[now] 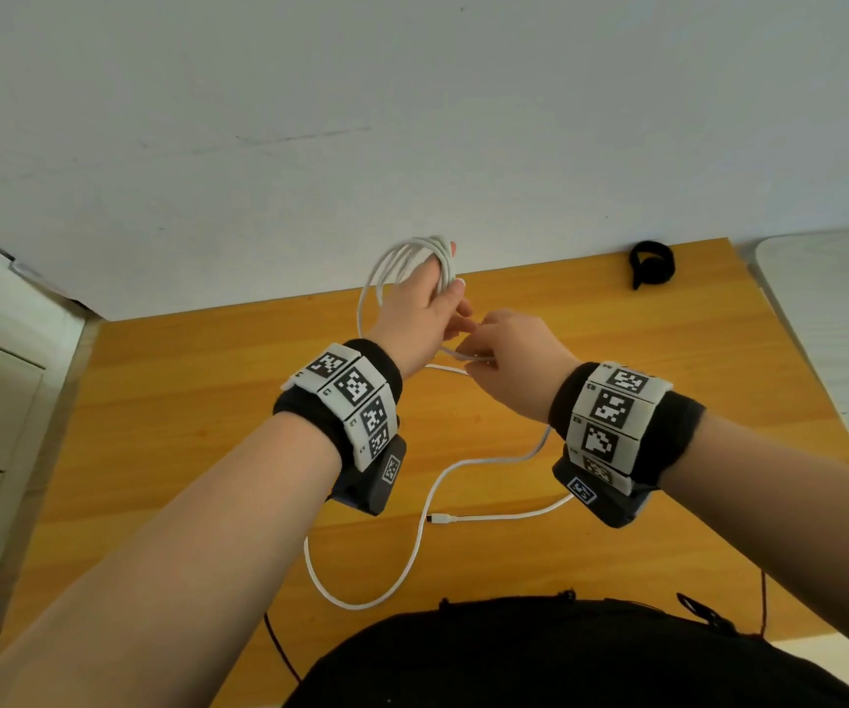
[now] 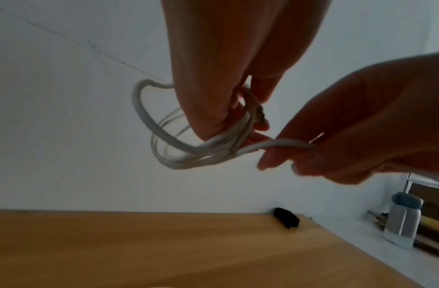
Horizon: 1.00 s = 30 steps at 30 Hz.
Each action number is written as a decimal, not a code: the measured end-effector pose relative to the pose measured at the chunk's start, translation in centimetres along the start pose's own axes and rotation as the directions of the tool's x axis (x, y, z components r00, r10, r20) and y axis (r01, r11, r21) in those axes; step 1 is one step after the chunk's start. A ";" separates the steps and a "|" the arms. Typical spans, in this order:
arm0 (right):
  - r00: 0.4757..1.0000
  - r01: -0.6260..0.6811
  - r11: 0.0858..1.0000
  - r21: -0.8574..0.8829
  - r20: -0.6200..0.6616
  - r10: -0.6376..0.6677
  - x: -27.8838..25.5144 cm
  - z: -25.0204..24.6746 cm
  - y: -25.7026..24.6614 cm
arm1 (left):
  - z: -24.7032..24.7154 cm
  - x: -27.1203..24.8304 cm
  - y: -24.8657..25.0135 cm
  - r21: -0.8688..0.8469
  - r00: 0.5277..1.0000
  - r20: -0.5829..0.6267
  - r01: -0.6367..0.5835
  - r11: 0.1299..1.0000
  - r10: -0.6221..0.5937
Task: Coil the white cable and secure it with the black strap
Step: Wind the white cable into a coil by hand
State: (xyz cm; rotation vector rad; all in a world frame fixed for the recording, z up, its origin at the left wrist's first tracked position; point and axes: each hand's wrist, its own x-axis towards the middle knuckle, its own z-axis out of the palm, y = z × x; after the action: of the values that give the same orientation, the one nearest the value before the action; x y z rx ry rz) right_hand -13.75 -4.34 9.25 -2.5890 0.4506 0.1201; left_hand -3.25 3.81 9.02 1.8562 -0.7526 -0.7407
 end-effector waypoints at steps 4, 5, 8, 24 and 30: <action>0.991 0.026 0.995 0.095 -0.137 -0.013 -0.2 -0.4 0.2 | 0.0 -0.2 -0.3 0.180 0.999 0.044 -0.021 0.983 0.013; 0.988 0.016 0.988 0.155 -0.157 0.009 -0.3 -0.4 0.2 | 0.0 -0.3 -0.3 0.273 0.998 0.061 -0.041 0.961 0.025; 0.984 -0.048 0.957 0.288 -0.152 0.095 -0.2 -0.4 0.5 | 0.0 -0.3 -0.5 0.443 0.998 0.060 -0.052 0.895 0.028; 0.994 -0.097 0.954 0.283 0.082 0.077 -0.8 -0.3 0.9 | -0.1 0.2 -0.7 0.314 0.999 0.020 -0.037 0.949 0.032; 0.977 -0.078 0.931 0.357 -0.157 0.142 0.0 -1.3 1.5 | 0.1 -0.3 -0.8 0.321 0.992 0.111 0.024 0.947 -0.062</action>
State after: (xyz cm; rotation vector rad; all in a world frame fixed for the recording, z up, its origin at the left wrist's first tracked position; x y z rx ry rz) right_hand -14.29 -6.21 9.70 -2.2311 0.6240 -0.1471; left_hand -3.40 4.30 8.31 2.1389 -0.9569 -0.8001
